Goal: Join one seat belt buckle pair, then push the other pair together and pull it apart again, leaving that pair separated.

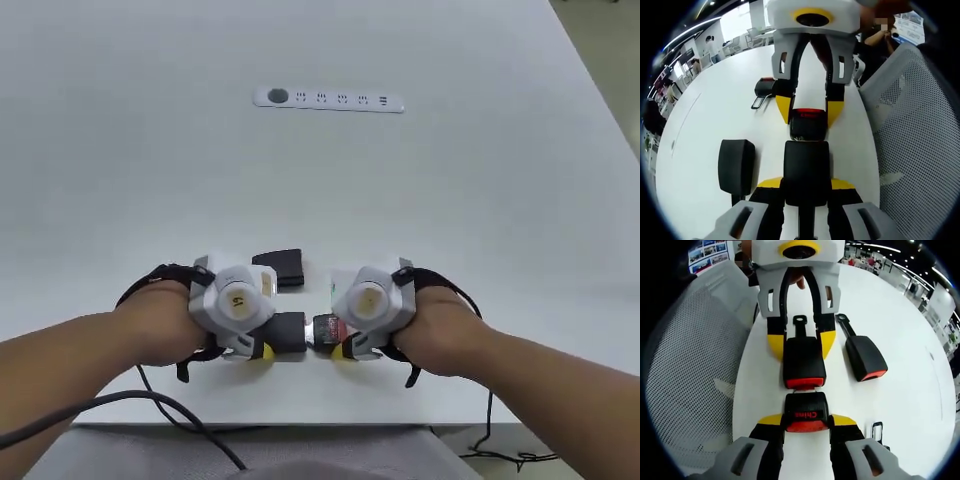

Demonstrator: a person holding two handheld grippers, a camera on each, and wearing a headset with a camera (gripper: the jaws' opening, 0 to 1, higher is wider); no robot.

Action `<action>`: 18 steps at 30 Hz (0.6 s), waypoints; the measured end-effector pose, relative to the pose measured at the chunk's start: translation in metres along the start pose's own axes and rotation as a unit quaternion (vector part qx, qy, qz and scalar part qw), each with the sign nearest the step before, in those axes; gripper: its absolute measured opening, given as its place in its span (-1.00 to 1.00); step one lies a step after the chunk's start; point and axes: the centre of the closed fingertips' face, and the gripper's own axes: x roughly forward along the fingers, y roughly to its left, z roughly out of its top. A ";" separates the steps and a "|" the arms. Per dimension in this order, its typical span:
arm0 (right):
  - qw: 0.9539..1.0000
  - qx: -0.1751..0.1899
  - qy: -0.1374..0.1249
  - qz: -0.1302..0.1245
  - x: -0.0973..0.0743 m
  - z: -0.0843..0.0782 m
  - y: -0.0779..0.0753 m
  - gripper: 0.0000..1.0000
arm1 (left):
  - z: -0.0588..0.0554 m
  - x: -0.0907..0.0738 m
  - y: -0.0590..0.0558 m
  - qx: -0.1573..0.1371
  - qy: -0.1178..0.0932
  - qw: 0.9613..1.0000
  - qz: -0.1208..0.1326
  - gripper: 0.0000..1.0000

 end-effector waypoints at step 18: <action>1.000 0.019 -0.006 0.004 0.000 0.000 -0.001 -0.34 | -0.005 0.001 0.003 -0.005 0.008 1.000 0.000 -0.31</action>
